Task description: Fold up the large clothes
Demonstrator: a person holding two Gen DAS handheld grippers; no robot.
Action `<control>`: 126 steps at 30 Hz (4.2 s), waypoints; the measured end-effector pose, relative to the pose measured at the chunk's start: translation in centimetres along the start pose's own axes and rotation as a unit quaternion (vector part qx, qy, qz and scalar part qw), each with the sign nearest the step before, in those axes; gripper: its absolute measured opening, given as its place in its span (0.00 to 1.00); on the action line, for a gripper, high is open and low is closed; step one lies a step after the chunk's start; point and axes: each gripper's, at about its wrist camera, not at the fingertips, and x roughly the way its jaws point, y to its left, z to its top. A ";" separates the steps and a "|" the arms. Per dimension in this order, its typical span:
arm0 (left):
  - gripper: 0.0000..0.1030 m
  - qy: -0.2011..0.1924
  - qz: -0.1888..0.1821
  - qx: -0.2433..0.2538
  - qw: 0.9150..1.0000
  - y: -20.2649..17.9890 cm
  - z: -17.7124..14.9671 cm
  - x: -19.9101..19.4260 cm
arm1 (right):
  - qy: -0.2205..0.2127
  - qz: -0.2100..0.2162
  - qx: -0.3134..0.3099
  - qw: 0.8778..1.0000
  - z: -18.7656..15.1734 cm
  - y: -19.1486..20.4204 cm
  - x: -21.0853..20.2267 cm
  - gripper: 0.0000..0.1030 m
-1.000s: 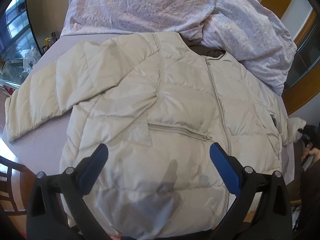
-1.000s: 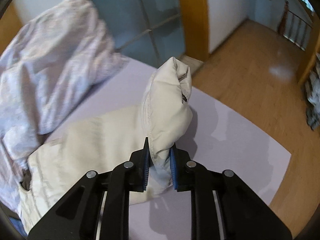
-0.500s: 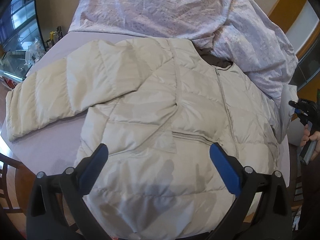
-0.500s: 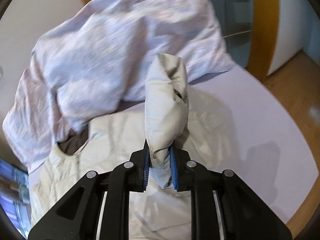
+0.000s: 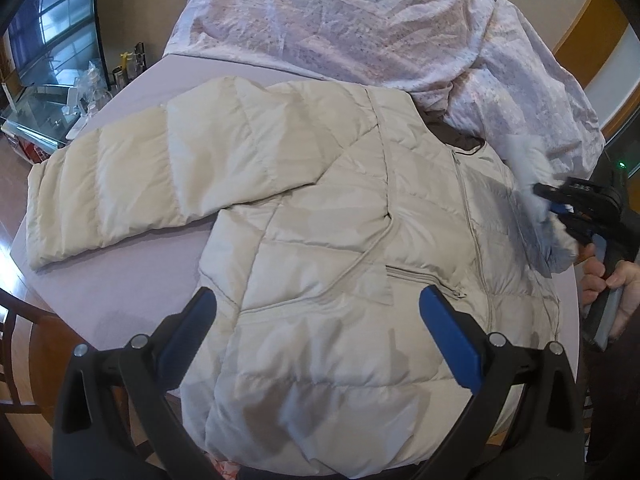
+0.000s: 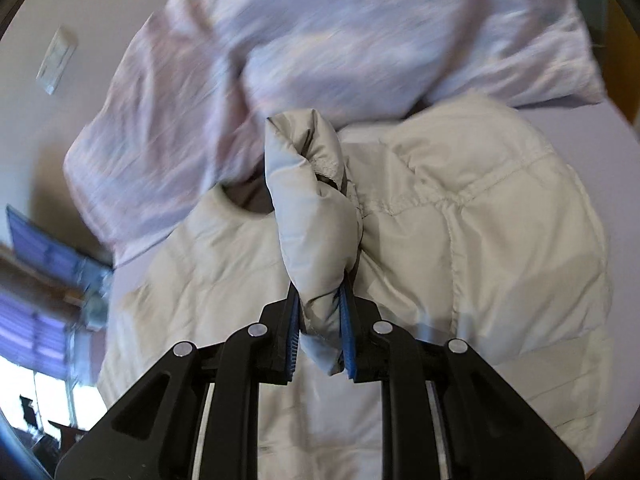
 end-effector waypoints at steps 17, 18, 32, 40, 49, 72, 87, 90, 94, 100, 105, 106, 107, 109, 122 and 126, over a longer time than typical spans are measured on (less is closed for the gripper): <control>0.98 -0.007 0.001 -0.009 1.000 2.0 0.6 -0.3 | 0.037 -0.037 -0.125 0.991 -3.6 7.1 4.0 0.60; 0.98 -0.007 0.001 -0.008 1.000 2.1 0.7 -0.3 | 0.027 -0.036 -0.120 0.992 -3.2 7.0 3.5 0.60; 0.98 -0.005 0.021 -0.015 1.000 3.7 1.9 0.4 | 0.040 -0.111 0.006 0.993 -1.7 0.3 5.7 0.60; 0.98 -0.002 0.030 -0.020 0.999 4.7 2.5 0.7 | 0.055 -0.152 -0.021 0.987 -2.5 2.6 8.4 0.73; 0.98 0.003 0.052 -0.055 0.997 7.6 3.0 1.3 | 0.051 -0.218 -0.071 0.972 -3.6 4.5 11.3 0.77; 0.85 -0.014 0.079 -0.334 0.939 22.8 1.2 1.7 | 0.045 -0.197 -0.081 0.976 -3.7 4.2 10.8 0.78; 0.61 -0.074 0.054 -0.458 0.884 26.9 0.6 2.0 | 0.039 -0.188 -0.086 0.978 -3.7 4.1 10.8 0.78; 0.54 -0.079 0.058 -0.468 0.878 27.2 0.9 2.1 | 0.036 -0.187 -0.086 0.978 -3.9 4.0 10.8 0.78; 0.48 -0.083 0.067 -0.475 0.874 27.4 1.4 2.3 | 0.033 -0.185 -0.088 0.978 -4.0 4.0 10.8 0.78; 0.23 -0.089 0.060 -0.500 0.859 28.5 1.7 2.6 | 0.031 -0.182 -0.090 0.979 -4.0 3.9 10.8 0.78; 0.08 -0.095 0.043 -0.508 0.855 29.8 1.9 3.2 | 0.032 -0.179 -0.093 0.979 -4.0 3.8 10.8 0.78; 0.06 -0.095 0.044 -0.504 0.857 29.7 2.0 3.3 | 0.032 -0.179 -0.093 0.979 -4.1 3.8 10.7 0.78; 0.04 -0.096 0.046 -0.501 0.859 29.7 2.3 3.3 | 0.031 -0.178 -0.094 0.979 -4.0 3.8 10.7 0.79; 0.03 -0.097 0.053 -0.485 0.867 29.3 3.1 3.3 | 0.031 -0.178 -0.094 0.979 -3.9 3.8 10.8 0.79; 0.01 -0.170 0.030 -0.293 0.940 21.0 11.5 -1.1 | 0.028 -0.173 -0.089 0.981 -3.9 3.6 10.7 0.79; 0.01 -0.187 -0.019 -0.214 0.959 15.6 13.7 -2.3 | 0.028 -0.168 -0.087 0.982 -3.9 3.4 10.6 0.79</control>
